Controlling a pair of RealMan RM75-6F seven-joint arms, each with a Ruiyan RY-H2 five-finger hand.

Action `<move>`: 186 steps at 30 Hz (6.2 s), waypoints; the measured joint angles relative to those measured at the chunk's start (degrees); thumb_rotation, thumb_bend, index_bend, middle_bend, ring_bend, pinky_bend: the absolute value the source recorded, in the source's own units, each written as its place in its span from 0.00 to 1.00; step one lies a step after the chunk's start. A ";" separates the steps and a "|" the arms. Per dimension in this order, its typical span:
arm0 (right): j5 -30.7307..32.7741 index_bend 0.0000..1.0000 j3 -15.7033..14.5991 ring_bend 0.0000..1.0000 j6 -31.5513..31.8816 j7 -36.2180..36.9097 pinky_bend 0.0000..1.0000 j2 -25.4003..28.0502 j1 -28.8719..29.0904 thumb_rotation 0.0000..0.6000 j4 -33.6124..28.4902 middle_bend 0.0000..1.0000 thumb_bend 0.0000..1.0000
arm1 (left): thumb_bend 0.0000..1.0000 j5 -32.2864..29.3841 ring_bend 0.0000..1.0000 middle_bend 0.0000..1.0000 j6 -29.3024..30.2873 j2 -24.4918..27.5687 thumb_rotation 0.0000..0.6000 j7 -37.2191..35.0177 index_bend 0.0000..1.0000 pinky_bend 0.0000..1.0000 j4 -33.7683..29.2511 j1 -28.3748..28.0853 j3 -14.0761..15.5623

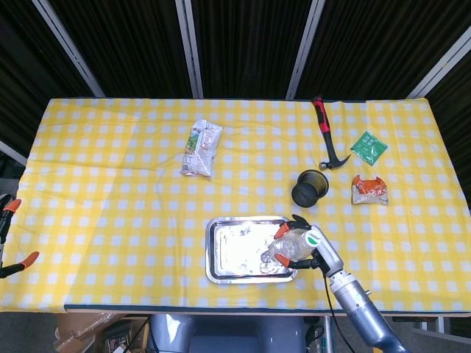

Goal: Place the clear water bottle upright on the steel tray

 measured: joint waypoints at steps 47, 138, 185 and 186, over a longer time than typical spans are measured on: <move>11.38 0.81 11.37 0.25 -7.22 -4.75 0.00 25.57 5.21 1.00 -19.49 0.62 0.82 | 0.19 -1.16 0.00 0.00 0.40 0.44 1.00 -1.38 0.05 0.00 -0.05 0.41 -0.55; -11.11 0.81 -5.03 0.25 5.53 28.87 0.00 13.57 -6.40 1.00 18.06 0.62 0.83 | 0.19 -0.96 0.00 0.00 -0.44 -0.72 1.00 1.29 0.05 0.00 -0.32 -0.18 -0.48; -8.87 0.81 -4.01 0.25 6.22 35.43 0.00 12.46 -8.15 1.00 21.45 0.62 0.83 | 0.19 -1.42 0.00 0.00 -1.21 -0.69 1.00 1.05 0.05 0.00 -0.06 -0.63 -0.54; -9.60 0.81 -4.15 0.25 6.43 35.71 0.00 12.53 -8.17 1.00 21.68 0.62 0.83 | 0.19 -1.41 0.00 0.00 -1.16 -0.73 1.00 1.08 0.05 0.00 -0.06 -0.63 -0.54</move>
